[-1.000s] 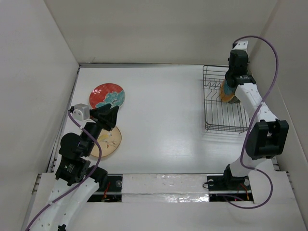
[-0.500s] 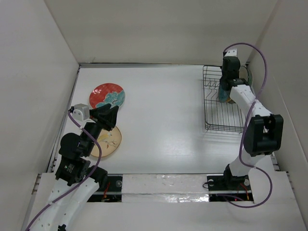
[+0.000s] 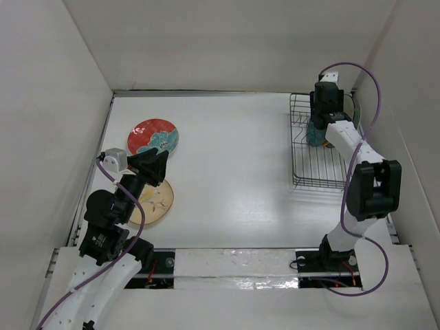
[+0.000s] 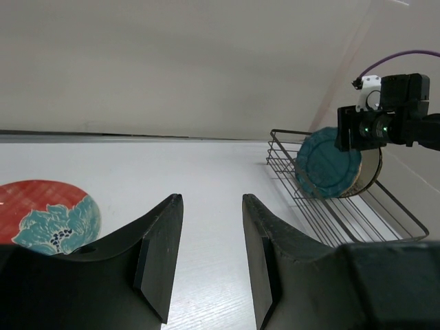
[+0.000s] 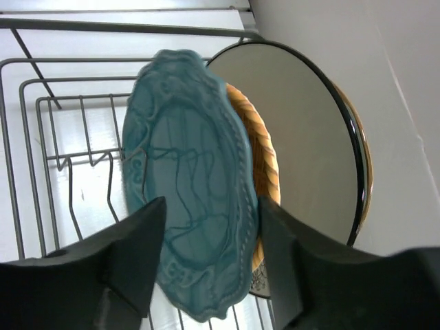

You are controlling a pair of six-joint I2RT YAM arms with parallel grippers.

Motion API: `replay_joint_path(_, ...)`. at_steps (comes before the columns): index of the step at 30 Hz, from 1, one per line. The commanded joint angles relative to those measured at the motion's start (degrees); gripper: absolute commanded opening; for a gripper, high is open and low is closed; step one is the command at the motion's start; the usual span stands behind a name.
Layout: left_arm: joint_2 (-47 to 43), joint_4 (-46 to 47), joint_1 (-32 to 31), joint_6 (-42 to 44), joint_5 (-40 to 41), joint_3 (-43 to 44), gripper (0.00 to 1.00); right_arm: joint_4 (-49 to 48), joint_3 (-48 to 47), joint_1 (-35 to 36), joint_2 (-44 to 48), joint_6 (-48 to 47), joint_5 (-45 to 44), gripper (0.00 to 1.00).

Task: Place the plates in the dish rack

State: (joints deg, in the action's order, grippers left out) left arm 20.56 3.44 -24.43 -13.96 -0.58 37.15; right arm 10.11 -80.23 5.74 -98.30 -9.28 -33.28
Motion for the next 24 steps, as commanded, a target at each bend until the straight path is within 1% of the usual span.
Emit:
replay_joint_path(1, 0.62, 1.83, -0.36, 0.68, 1.81, 0.03, 0.37, 0.87, -3.88, 0.59, 3.45, 5.84, 0.22, 0.64)
replay_joint_path(2, 0.71, 1.83, -0.36, 0.68, 1.90, 0.12, 0.37, 1.40, -4.41, 0.59, 4.16, 6.55, 0.84, 0.69)
replay_joint_path(5, 1.06, 1.83, -0.36, 0.68, 2.16, 0.12, 0.37, 3.07, -5.11, 1.90, 7.23, 8.75, 2.60, 0.71)
replay_joint_path(6, 1.24, 1.74, -0.36, 0.68, 2.25, 0.03, 0.37, 3.16, -5.12, 3.56, 9.16, 9.19, 3.21, 0.71)
replay_joint_path(7, 1.24, 1.74, -0.36, 0.68, 2.25, 0.03, 0.36, 2.73, -4.85, 4.71, 9.18, 9.19, 3.74, 0.71)
replay_joint_path(8, 1.33, 1.74, -0.36, 0.68, 2.34, 0.03, 0.35, 2.03, -4.16, 6.03, 11.09, 11.19, 4.88, 0.67)
replay_joint_path(9, 1.50, 1.83, -0.36, 0.68, 2.42, 0.03, 0.31, 0.28, -3.45, 9.35, 11.90, 11.99, 6.37, 0.64)
replay_joint_path(10, 1.68, 1.92, -0.36, 0.60, 2.42, 0.12, 0.29, -0.35, -2.40, 11.29, 12.34, 13.05, 7.60, 0.59)
replay_joint_path(11, 1.85, 1.92, -0.36, 0.51, 2.51, 0.03, 0.27, -1.05, -1.87, 13.23, 12.52, 14.45, 8.66, 0.34)
replay_joint_path(12, 2.03, 1.92, -0.36, 0.51, 2.51, 0.03, 0.17, -2.62, -1.43, 15.34, 11.74, 16.03, 10.84, 0.23)
replay_joint_path(13, 2.29, 1.83, -0.36, 0.60, 2.77, 0.12, 0.11, -3.16, -1.25, 19.27, 10.86, 17.52, 15.48, 0.12)
replay_joint_path(14, 2.47, 1.66, -0.36, 0.51, 3.30, 0.03, 0.05, -4.12, -0.99, 21.14, 9.81, 19.54, 18.66, 0.00)
replay_joint_path(15, 2.47, 1.57, -0.36, 0.51, 3.48, 0.03, 0.00, -7.44, -0.46, 22.81, 7.19, 23.13, 22.78, 0.00)
replay_joint_path(16, 2.38, 1.57, -0.36, 0.51, 3.83, 0.03, 0.00, -9.21, 0.06, 26.39, 5.77, 25.25, 29.43, 0.00)
replay_joint_path(18, 2.21, 1.65, -0.36, 0.42, 4.80, -0.14, 0.00, -15.96, 1.39, 30.28, 2.17, 31.21, 35.27, 0.00)
replay_joint_path(19, 1.95, 1.66, -0.36, 0.33, 5.06, -0.14, 0.00, -17.39, 1.13, 32.12, -2.38, 33.08, 39.30, 0.00)
replay_joint_path(20, 1.86, 1.66, -0.36, 0.25, 5.32, -0.23, 0.00, -18.97, 0.25, 35.97, -4.77, 34.84, 40.65, 0.00)
replay_joint_path(21, 1.86, 1.74, -0.36, 0.16, 5.33, -0.23, 0.00, -21.33, -0.62, 37.66, -7.14, 37.20, 41.88, 0.00)
replay_joint_path(22, 1.86, 1.66, -0.36, 0.24, 5.33, -0.23, 0.00, -21.71, -1.59, 39.16, -11.43, 38.45, 43.54, 0.00)
replay_joint_path(23, 2.03, 1.66, -0.36, 0.16, 5.41, -0.23, 0.00, -22.75, -2.21, 41.61, -13.30, 40.02, 44.26, 0.00)
replay_joint_path(24, 2.03, 1.57, -0.36, 0.07, 5.33, -0.23, 0.03, -26.42, -2.48, 42.59, -14.97, 43.26, 45.57, 0.06)
